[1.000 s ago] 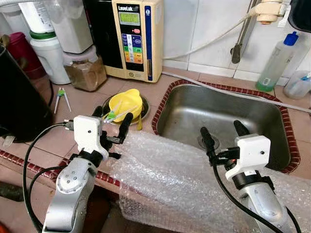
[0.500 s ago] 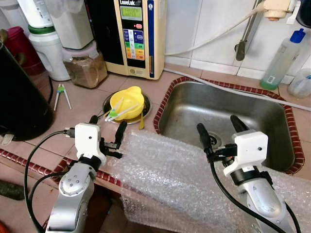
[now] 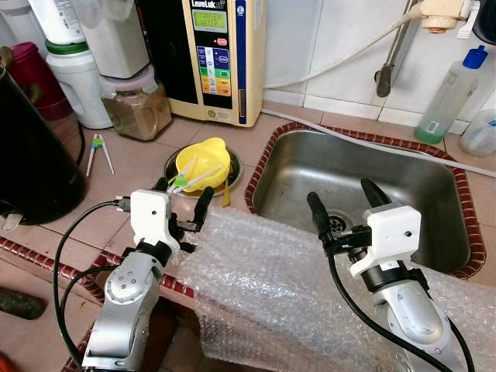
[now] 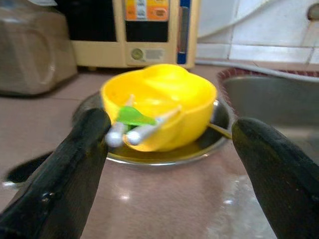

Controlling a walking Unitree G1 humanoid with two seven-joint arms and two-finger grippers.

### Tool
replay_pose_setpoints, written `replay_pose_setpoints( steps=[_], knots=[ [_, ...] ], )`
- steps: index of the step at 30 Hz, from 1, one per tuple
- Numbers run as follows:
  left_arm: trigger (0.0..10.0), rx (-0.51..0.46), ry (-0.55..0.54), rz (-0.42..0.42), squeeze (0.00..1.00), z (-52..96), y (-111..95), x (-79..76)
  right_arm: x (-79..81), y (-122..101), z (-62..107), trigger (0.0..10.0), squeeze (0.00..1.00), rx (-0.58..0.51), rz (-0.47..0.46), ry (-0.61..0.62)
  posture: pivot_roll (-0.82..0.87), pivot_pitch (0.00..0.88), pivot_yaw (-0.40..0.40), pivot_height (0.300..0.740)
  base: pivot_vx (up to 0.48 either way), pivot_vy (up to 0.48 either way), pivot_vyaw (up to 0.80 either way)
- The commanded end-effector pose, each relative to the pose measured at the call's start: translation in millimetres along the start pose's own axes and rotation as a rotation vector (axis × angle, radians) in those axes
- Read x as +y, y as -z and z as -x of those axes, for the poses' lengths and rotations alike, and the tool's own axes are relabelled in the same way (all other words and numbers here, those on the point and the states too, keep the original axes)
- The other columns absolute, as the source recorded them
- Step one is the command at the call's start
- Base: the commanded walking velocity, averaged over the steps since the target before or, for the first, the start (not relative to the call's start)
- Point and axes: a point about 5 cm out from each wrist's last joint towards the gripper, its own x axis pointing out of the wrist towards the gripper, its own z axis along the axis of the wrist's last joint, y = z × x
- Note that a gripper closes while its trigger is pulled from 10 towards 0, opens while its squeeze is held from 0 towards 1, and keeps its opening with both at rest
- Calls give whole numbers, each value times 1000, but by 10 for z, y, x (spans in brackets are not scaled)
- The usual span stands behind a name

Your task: Kitchen organization

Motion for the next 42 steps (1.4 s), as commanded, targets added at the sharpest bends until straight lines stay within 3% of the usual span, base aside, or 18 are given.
replay_pose_setpoints(
  steps=[1, 12, 28, 42],
  knots=[
    [10000, 10, 15, -11, 0, 9, 10, -16, -1, -30, 6, 10000, 0, -10, -5, 11, -55, 104, 44, 740, 0, 0, -800],
    [10000, 14, 49, -65, 0, 47, -6, -8, 6, -12, 3, 10000, 0, -11, 10, 14, -47, 99, 51, 740, 0, 0, -73],
    [10000, 14, 55, -67, 0, 26, -21, 7, 26, 6, 4, 10000, 0, -13, 15, 14, -44, 94, 62, 740, 0, -202, 0],
    [10000, 15, 47, -76, 0, 41, -13, 13, 27, 15, 15, 10000, 0, -12, 23, 12, -44, 99, 61, 740, 0, 0, 0]
  ],
)
